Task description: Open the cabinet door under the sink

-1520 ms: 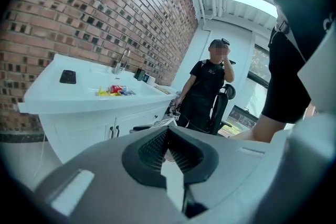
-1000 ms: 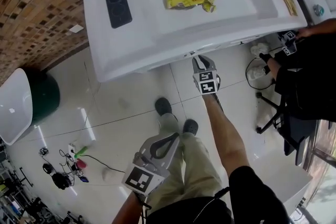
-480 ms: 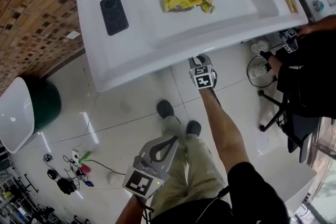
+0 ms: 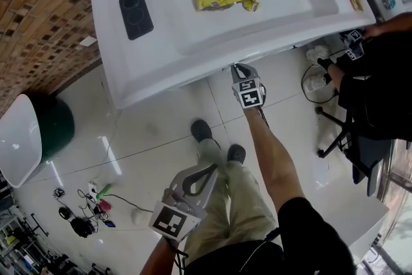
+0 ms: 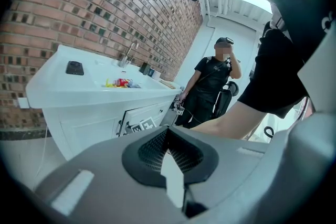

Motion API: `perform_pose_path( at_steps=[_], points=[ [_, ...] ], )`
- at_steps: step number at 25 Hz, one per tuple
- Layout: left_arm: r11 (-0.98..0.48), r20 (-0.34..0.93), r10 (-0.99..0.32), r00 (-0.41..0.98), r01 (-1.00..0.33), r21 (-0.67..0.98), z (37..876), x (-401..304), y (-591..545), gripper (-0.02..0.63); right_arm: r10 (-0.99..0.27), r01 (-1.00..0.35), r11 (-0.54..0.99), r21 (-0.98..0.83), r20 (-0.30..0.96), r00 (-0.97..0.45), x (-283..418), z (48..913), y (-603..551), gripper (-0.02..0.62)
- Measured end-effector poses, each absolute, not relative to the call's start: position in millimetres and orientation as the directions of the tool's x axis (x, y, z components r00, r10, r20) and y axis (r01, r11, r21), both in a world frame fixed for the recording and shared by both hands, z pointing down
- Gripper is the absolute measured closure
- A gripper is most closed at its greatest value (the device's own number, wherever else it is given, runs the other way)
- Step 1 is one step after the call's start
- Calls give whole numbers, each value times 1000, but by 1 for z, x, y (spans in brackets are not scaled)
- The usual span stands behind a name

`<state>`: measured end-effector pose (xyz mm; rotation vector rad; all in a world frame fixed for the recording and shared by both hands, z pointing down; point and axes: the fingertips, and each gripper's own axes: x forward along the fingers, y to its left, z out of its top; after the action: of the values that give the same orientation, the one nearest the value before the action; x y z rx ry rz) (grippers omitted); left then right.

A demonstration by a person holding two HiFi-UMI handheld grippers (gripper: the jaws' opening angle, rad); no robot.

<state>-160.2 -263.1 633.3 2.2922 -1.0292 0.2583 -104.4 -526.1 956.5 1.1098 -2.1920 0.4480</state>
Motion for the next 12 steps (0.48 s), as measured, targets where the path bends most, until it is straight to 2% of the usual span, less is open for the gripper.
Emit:
perform_pose_path(
  at_steps=[12],
  points=[
    [-556,387,-576,720,-692,460,621,-113,-244,591,-541,-777,629,-27,702,-462,-65,960,-470,560]
  ],
)
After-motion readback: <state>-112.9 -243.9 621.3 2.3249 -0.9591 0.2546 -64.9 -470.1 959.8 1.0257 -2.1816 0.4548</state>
